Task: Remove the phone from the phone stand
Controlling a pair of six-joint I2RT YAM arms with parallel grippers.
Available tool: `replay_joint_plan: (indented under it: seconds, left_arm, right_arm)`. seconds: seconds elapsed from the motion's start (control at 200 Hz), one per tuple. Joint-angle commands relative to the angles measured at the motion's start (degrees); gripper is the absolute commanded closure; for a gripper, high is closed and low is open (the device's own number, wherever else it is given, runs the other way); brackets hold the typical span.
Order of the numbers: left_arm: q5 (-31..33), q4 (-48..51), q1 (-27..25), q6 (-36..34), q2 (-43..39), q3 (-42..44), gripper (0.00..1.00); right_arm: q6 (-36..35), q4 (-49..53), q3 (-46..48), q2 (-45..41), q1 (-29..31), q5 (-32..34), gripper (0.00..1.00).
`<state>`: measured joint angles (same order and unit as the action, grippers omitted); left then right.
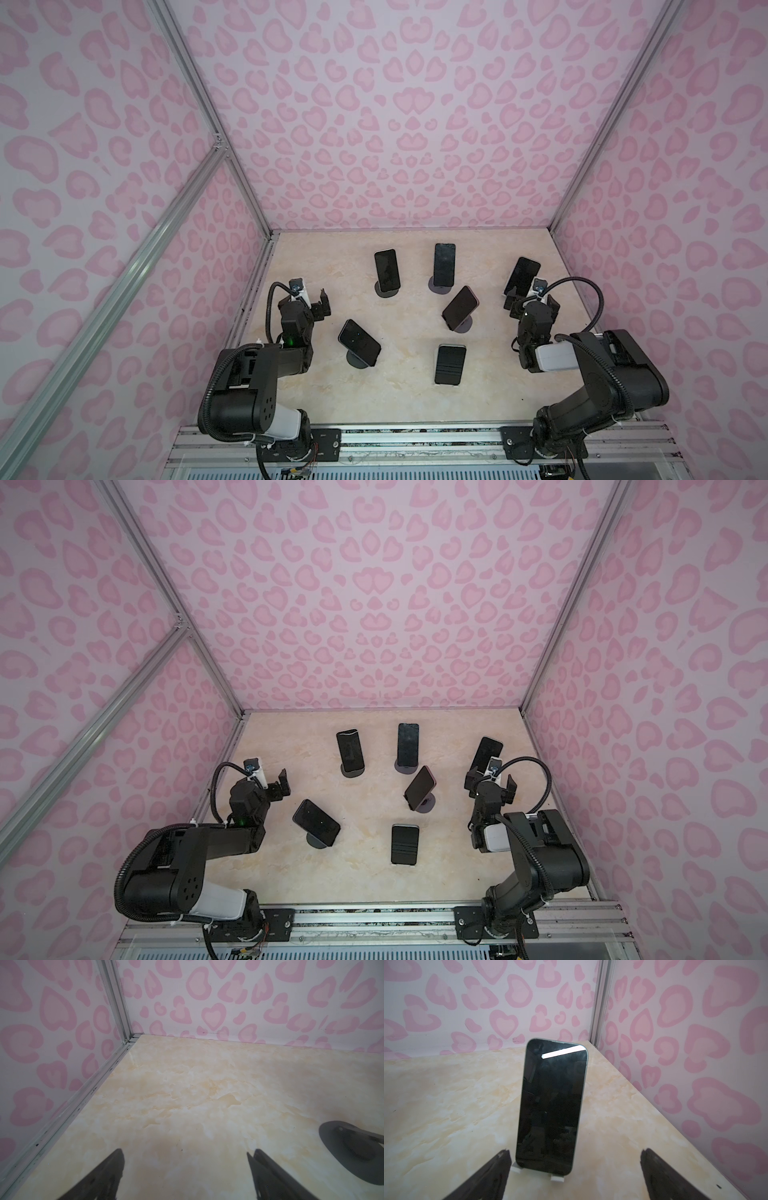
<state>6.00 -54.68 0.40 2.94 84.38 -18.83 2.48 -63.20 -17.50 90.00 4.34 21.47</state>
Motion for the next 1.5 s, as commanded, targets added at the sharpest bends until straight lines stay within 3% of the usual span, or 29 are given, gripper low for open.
replay_joint_plan:
  seconds: [0.0, 0.095, 0.225, 0.47, 0.67, 0.735, 0.815, 0.88, 0.94, 1.045, 1.12, 1.365, 1.5]
  left_arm:
    - [0.91, 4.55, 0.04, 0.37, -2.54, -2.54, 0.02]
    - [3.13, 15.34, 0.04, 0.93, -7.39, -6.81, 0.03]
    - [3.40, 22.63, 0.10, 0.85, -15.48, -9.59, 0.03]
    - [-0.44, 35.76, 0.04, -1.18, -28.96, -16.54, 0.03]
    - [-4.67, 50.34, 0.11, 3.04, -34.60, -25.48, 0.03]
    - [-3.04, 55.21, 0.08, 8.41, -35.81, -28.02, 0.03]
    - [-1.68, 59.87, 0.05, 17.77, -36.94, -30.27, 0.03]
    - [-5.99, 61.93, 0.05, 19.66, -37.83, -31.53, 0.03]
    - [-8.75, 63.23, 0.04, 22.67, -38.54, -32.18, 0.02]
    - [-10.71, 66.27, 0.11, 29.78, -39.86, -32.91, 0.02]
    - [-13.75, 69.40, 0.10, 30.72, -41.20, -33.19, 0.03]
    - [-16.65, 71.13, -1.73, 32.01, -44.79, -30.68, 0.03]
    - [-19.47, 73.88, -3.96, 31.45, -45.63, -31.02, 0.02]
  right_arm:
    - [0.42, 2.42, -0.43, -1.34, 0.71, 2.70, 0.00]
    - [-1.10, 0.54, 0.22, -1.33, 1.79, 3.32, 0.00]
    - [-1.35, -0.35, 0.56, -1.23, 2.04, 3.55, 0.00]
    - [-1.12, 4.20, -1.56, -2.58, 1.34, 2.05, 0.00]
    - [-2.91, 38.17, -18.48, -13.90, 2.72, 6.77, 0.00]
    - [-1.11, 48.11, -24.10, -17.57, 4.21, 11.36, 0.00]
    - [6.25, 64.88, -32.49, -21.44, 5.14, 13.91, 0.00]
    - [15.04, 76.62, -38.74, -24.04, 4.09, 11.35, 0.00]
    - [21.07, 83.62, -42.27, -27.18, 1.20, 1.67, 0.00]
    - [27.14, 81.72, -39.77, -34.46, -2.72, -9.23, 0.00]
    - [30.23, 77.87, -36.12, -39.94, -5.44, -16.64, 0.00]
    - [28.15, 91.81, -39.64, -42.98, -5.92, -18.25, 0.02]
    - [28.44, 94.19, -34.00, -45.21, -5.92, -18.69, 0.00]
